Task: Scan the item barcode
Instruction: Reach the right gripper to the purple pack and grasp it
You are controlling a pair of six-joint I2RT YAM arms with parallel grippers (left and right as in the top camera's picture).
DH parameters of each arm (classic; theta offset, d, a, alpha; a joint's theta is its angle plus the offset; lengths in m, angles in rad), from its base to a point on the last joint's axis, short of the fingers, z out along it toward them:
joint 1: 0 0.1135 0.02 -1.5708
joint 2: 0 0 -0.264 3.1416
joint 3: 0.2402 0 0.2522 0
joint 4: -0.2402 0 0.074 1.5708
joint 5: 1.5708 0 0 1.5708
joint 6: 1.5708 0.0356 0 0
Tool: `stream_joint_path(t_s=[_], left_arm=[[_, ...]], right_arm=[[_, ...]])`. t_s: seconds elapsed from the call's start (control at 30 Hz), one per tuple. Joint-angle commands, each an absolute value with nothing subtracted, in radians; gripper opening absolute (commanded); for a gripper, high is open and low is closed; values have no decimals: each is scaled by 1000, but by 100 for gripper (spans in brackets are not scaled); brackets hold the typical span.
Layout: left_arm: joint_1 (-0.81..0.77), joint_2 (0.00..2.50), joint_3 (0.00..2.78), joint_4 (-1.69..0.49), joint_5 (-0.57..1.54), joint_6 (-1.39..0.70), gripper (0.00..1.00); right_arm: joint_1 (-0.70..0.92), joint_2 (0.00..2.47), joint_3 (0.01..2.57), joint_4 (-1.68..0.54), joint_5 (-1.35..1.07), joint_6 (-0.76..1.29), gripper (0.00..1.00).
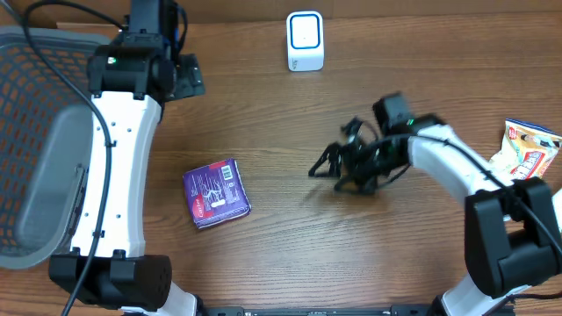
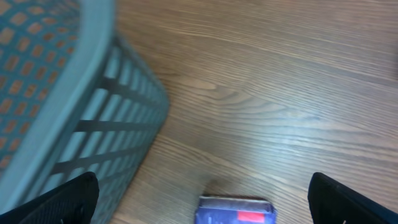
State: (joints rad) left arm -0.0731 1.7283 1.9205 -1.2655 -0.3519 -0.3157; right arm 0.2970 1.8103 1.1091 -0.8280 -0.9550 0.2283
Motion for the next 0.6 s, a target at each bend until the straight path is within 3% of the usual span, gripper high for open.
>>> stream_joint_path(t_s=[0.0, 0.27, 0.43, 0.57], left_arm=[[-29, 1728, 1937, -1271, -373, -326, 100], [5, 1728, 1937, -1301, -373, -326, 99], [14, 1728, 1937, -1304, -373, -326, 100], [14, 1728, 1937, -1304, -373, -325, 99]], right_arm=[[378, 1814, 971, -706, -1008, 356, 100], [575, 1814, 766, -42, -710, 868, 100], [744, 1814, 752, 94, -373, 1053, 100], [848, 1814, 753, 177, -295, 1147, 100]])
